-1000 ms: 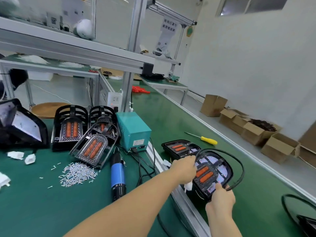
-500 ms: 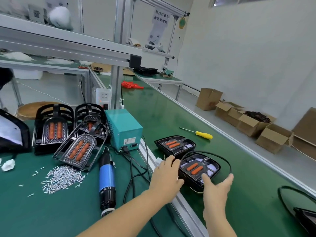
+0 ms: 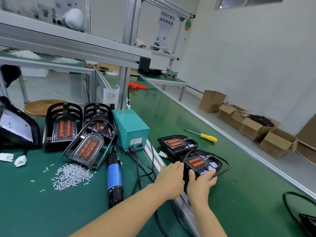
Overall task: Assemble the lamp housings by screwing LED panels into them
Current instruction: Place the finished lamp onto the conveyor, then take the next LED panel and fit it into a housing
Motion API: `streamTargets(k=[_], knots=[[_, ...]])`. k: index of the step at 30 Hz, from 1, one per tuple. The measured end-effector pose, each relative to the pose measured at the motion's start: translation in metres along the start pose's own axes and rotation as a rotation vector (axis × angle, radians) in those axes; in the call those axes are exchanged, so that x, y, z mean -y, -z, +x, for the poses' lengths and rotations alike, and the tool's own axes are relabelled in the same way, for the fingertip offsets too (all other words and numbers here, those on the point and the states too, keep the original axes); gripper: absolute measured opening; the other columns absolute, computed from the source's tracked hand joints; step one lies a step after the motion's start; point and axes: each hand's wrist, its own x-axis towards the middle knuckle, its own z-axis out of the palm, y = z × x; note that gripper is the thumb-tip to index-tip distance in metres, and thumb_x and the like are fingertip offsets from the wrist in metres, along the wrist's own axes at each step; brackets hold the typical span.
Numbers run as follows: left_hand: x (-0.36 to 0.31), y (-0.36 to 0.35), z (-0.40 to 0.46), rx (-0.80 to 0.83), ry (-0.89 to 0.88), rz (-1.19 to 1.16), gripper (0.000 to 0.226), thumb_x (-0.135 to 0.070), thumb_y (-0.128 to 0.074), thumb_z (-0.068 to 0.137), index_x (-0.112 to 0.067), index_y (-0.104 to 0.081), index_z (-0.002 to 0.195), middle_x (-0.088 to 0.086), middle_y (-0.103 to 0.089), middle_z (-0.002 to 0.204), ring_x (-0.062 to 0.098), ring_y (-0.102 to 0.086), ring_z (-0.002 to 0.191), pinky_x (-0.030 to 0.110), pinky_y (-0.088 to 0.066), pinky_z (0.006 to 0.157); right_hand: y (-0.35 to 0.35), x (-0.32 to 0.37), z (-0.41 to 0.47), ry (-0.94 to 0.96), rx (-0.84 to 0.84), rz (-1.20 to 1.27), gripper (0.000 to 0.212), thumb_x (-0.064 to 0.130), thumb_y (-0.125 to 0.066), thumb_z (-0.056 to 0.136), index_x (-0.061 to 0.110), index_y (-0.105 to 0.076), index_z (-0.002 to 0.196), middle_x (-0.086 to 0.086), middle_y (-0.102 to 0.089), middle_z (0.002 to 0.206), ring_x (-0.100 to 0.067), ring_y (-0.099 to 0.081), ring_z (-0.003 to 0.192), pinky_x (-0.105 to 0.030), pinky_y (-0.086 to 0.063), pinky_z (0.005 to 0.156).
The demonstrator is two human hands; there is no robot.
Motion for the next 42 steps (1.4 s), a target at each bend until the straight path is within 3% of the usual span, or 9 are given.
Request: streamTargets(k=[6, 10, 14, 17, 21, 26, 36, 42], knots=[[0.006, 0.006, -0.009, 0.009, 0.020, 0.072, 0.057, -0.009, -0.041, 0.095, -0.005, -0.018, 0.147, 0.010, -0.024, 0.152, 0.026, -0.025, 0.138, 0.037, -0.018, 0.115, 0.000, 0.011, 0.015, -0.017, 0.075, -0.166, 0.083, 0.029, -0.051, 0.100, 0.006, 0.008, 0.154, -0.023, 0.008, 0.160, -0.042, -0.028, 0.139, -0.043, -0.031, 0.107], [0.008, 0.021, -0.019, 0.012, 0.029, 0.051, 0.059, -0.006, -0.041, 0.093, -0.004, -0.018, 0.147, 0.012, -0.022, 0.152, 0.026, -0.023, 0.139, 0.036, -0.018, 0.116, 0.020, 0.018, 0.025, -0.040, 0.154, -0.595, 0.085, 0.050, -0.047, 0.098, 0.011, 0.002, 0.155, -0.023, -0.012, 0.159, -0.041, -0.027, 0.141, -0.049, -0.024, 0.114], [0.007, 0.040, -0.033, -0.012, 0.012, 0.010, 0.055, -0.001, -0.042, 0.090, -0.004, -0.026, 0.143, 0.012, -0.029, 0.147, 0.026, -0.029, 0.134, 0.035, -0.023, 0.113, 0.044, 0.040, 0.019, -0.064, 0.264, -0.983, 0.072, 0.063, -0.038, 0.094, 0.030, -0.017, 0.154, -0.006, -0.045, 0.147, -0.031, -0.045, 0.131, -0.054, -0.023, 0.113], [0.011, 0.052, -0.044, -0.052, -0.005, 0.010, 0.055, -0.004, -0.043, 0.091, -0.005, -0.026, 0.143, 0.010, -0.028, 0.148, 0.026, -0.027, 0.136, 0.035, -0.022, 0.114, 0.047, 0.061, 0.007, 0.017, 0.238, -1.083, 0.059, 0.063, -0.034, 0.094, 0.031, -0.037, 0.144, -0.001, -0.052, 0.139, -0.027, -0.050, 0.125, -0.053, -0.023, 0.114], [0.027, 0.066, -0.063, -0.137, 0.018, 0.101, 0.061, -0.012, -0.042, 0.096, -0.009, -0.014, 0.149, 0.007, -0.013, 0.158, 0.022, -0.011, 0.144, 0.037, -0.008, 0.118, 0.017, 0.087, -0.024, 0.341, 0.211, -1.034, 0.064, 0.063, -0.023, 0.098, 0.027, -0.029, 0.150, -0.001, -0.032, 0.156, -0.025, -0.030, 0.141, -0.055, -0.017, 0.114], [0.069, 0.083, -0.107, -0.220, 0.197, 0.153, 0.063, -0.019, -0.037, 0.098, -0.018, -0.003, 0.152, -0.003, 0.000, 0.161, 0.018, 0.004, 0.146, 0.046, 0.005, 0.117, -0.046, 0.109, -0.074, 0.586, 0.381, -0.934, 0.062, 0.054, -0.021, 0.102, 0.024, -0.012, 0.155, 0.000, -0.010, 0.163, -0.022, -0.010, 0.149, -0.057, -0.008, 0.116], [0.181, 0.108, -0.236, -0.266, 0.598, 0.253, 0.061, -0.028, -0.032, 0.101, -0.022, 0.001, 0.152, -0.009, 0.005, 0.160, 0.014, 0.006, 0.147, 0.047, 0.005, 0.116, -0.151, 0.142, -0.190, 0.850, 0.689, -0.828, 0.067, 0.058, -0.018, 0.101, 0.024, -0.003, 0.157, -0.002, -0.001, 0.165, -0.022, 0.001, 0.151, -0.055, 0.004, 0.117], [0.226, 0.123, -0.302, -0.443, 0.709, 0.240, 0.058, -0.025, -0.034, 0.100, -0.026, -0.008, 0.152, -0.013, -0.003, 0.159, 0.009, 0.003, 0.146, 0.041, 0.002, 0.117, -0.193, 0.168, -0.244, 0.996, 0.793, -0.814, 0.064, 0.053, -0.018, 0.103, 0.021, -0.006, 0.156, -0.002, -0.005, 0.164, -0.021, -0.003, 0.151, -0.054, 0.000, 0.118]])
